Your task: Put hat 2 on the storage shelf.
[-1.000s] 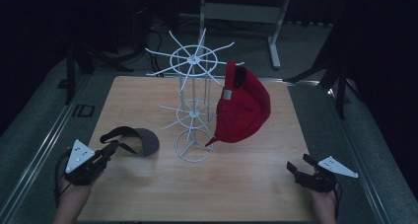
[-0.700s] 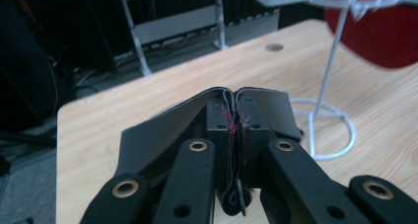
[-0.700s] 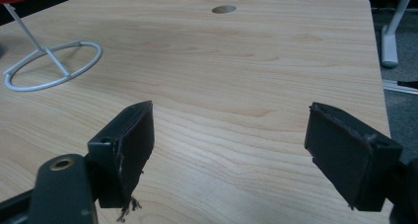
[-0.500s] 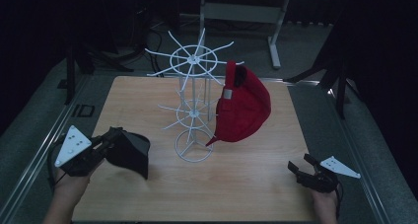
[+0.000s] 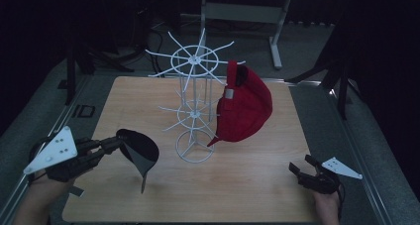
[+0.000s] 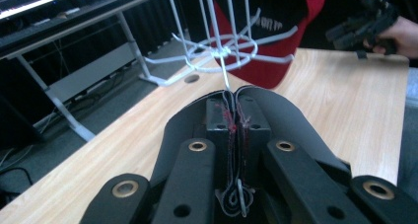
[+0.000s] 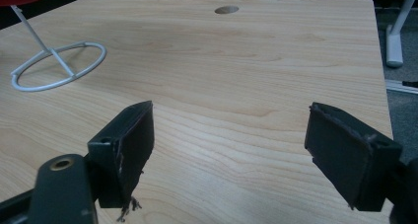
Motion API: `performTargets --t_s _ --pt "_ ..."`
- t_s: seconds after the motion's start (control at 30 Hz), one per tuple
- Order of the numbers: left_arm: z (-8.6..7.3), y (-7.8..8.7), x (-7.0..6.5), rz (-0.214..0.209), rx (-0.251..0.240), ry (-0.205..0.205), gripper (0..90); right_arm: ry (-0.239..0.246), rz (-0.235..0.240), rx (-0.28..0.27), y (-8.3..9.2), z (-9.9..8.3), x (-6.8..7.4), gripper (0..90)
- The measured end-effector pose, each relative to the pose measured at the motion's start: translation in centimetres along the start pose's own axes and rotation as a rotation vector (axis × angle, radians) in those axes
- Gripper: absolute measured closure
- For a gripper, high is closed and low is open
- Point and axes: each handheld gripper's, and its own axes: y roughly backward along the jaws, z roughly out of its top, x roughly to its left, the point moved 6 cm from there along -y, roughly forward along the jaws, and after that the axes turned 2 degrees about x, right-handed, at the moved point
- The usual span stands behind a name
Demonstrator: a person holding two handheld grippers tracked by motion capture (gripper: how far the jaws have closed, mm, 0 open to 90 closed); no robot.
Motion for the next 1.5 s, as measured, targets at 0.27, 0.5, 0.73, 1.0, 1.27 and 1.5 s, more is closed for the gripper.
performTargets --t_s 0.27,0.5,0.73,1.0,1.27,1.5 --pt "3.0 -0.1 1.5 -0.001 -0.077 0.010 86.8 -0.006 -0.002 0.005 -0.2 -0.3 -0.1 18.8" --pt "5.4 0.6 2.6 -0.002 -0.128 0.004 86.9 -0.003 0.003 0.010 -0.3 -0.3 0.1 18.9" --pt "8.4 0.8 3.2 0.022 -0.126 -0.058 86.8 -0.005 0.004 0.012 -0.3 -0.3 0.1 18.9" --pt "10.9 -0.3 3.1 0.023 -0.124 -0.103 86.8 -0.006 0.003 0.012 -0.3 -0.3 0.0 18.9" --pt "13.3 -0.9 3.4 0.035 -0.146 -0.106 86.8 0.002 0.002 0.014 -0.3 -0.4 0.1 18.9" --pt "15.8 -1.9 3.2 0.026 -0.149 -0.120 86.7 -0.002 0.000 0.018 -0.3 -0.5 0.0 18.8"
